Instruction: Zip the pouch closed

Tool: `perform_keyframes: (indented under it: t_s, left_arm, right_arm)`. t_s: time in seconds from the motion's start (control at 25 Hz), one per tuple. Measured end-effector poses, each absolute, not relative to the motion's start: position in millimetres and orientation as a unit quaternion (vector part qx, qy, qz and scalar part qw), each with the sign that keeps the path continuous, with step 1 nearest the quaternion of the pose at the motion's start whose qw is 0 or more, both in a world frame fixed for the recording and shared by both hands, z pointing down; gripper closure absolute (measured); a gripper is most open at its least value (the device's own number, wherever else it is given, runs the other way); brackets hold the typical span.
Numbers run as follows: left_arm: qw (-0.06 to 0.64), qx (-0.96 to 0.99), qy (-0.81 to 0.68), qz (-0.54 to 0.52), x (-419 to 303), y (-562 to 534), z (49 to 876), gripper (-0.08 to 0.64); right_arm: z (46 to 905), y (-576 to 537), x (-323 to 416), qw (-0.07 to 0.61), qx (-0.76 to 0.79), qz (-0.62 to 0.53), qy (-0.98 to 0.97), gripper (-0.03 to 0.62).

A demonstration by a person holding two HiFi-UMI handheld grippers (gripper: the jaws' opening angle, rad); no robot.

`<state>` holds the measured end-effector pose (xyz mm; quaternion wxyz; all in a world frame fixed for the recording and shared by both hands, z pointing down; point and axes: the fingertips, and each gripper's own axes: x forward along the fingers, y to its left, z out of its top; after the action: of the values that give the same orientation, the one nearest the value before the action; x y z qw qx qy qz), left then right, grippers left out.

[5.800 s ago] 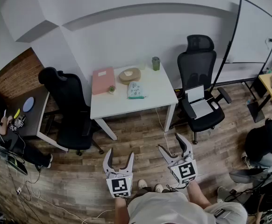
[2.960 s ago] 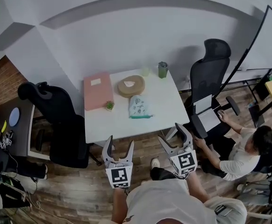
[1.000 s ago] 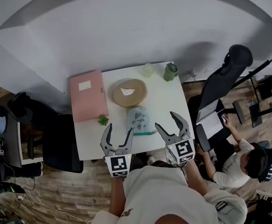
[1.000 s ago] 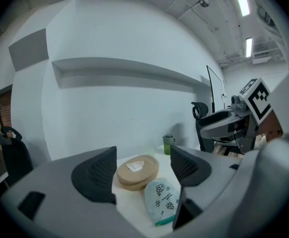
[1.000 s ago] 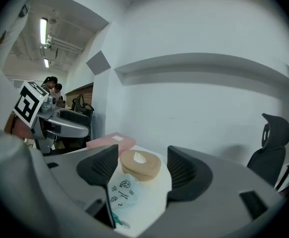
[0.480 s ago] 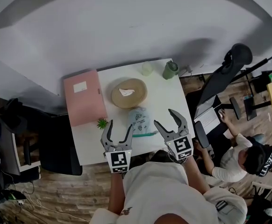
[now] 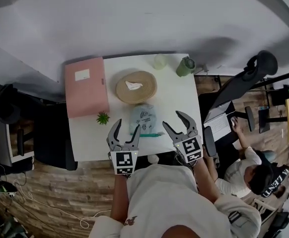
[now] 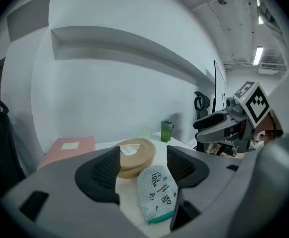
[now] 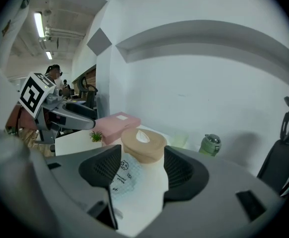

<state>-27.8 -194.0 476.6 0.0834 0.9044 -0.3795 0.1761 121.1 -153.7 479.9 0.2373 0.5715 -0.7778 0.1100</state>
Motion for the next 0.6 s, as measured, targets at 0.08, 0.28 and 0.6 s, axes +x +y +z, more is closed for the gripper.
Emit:
perform_keyframes:
  t_s: [0.08,0.28,0.6]
  left_arm:
    - [0.094,0.897,-0.39,0.186,-23.5,-189.1,486.2,0.275]
    - [0.116,0.881,-0.407,0.21,-7.9,-168.8,511.1,0.284]
    - [0.153,0.858,-0.426,0.243,12.7,-130.4,554.9,0.296]
  right_arm:
    - [490.4,-151.8,122.3,0.242,0.55,0.12,-0.79,0.325]
    - [522.5,-140.0,126.8,0.266,0.486,0.137,-0.821,0.346]
    - [563.1,-122.1,134.2,0.292,0.415,0.16,-0.847,0.37]
